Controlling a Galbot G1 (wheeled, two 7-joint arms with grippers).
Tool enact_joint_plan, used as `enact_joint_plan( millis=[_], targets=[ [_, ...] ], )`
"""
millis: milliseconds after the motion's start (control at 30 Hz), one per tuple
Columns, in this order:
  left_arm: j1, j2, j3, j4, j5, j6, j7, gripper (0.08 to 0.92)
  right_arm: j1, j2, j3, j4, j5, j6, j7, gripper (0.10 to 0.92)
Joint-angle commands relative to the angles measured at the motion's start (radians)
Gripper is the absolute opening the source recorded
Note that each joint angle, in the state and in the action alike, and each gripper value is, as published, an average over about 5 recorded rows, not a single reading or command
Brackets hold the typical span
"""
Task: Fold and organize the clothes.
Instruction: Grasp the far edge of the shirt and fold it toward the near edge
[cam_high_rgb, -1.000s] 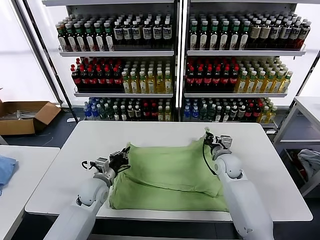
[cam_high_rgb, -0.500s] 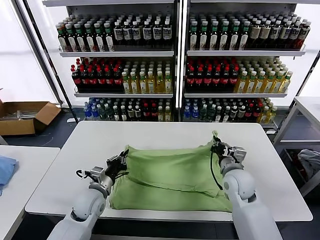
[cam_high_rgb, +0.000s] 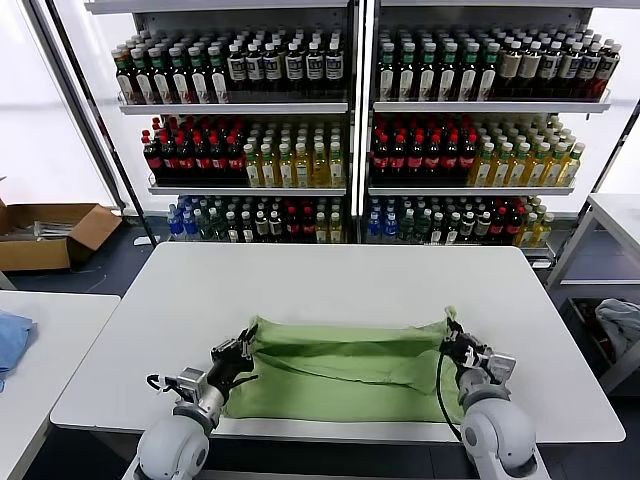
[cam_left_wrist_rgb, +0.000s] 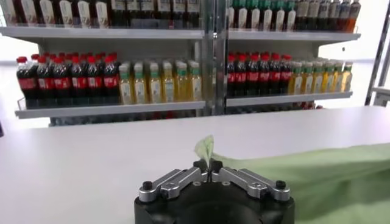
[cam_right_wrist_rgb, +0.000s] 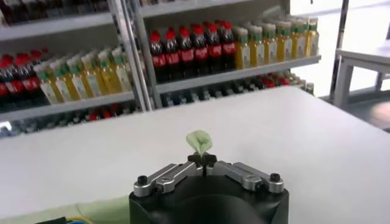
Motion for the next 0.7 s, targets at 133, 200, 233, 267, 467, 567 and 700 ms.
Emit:
enact_joint_plan(
  millis=[133, 200, 233, 267, 467, 567, 700],
  targets=[
    [0.121, -0.031, -0.032, -0.03, 0.065, -0.006, 0.016, 0.087, -0.094, 0.008, -0.033, 0.014, -0.077, 0.004, 0.01, 0.105],
    [0.125, -0.037, -0.035, -0.027, 0.072, -0.009, 0.018, 0.087, -0.094, 0.009, -0.044, -0.002, -0.093, 0.007, 0.01, 0.105],
    [0.126, -0.04, -0.037, -0.026, 0.078, -0.011, 0.019, 0.087, -0.095, 0.009, -0.05, -0.009, -0.1, 0.008, 0.01, 0.105],
    [0.125, -0.042, -0.038, -0.025, 0.083, -0.012, 0.018, 0.087, -0.095, 0.009, -0.054, -0.015, -0.106, 0.009, 0.009, 0.105],
    [0.108, -0.051, -0.029, -0.03, 0.103, -0.03, 0.015, 0.093, -0.088, 0.012, -0.07, -0.062, -0.144, 0.007, 0.018, 0.116],
    [0.099, -0.055, -0.024, -0.042, 0.102, -0.033, 0.006, 0.136, -0.086, 0.013, -0.069, -0.079, -0.162, 0.005, 0.026, 0.171],
    [0.095, -0.057, -0.026, -0.06, 0.099, -0.023, -0.012, 0.244, -0.092, 0.013, -0.061, -0.081, -0.17, 0.007, 0.033, 0.283]
  ],
)
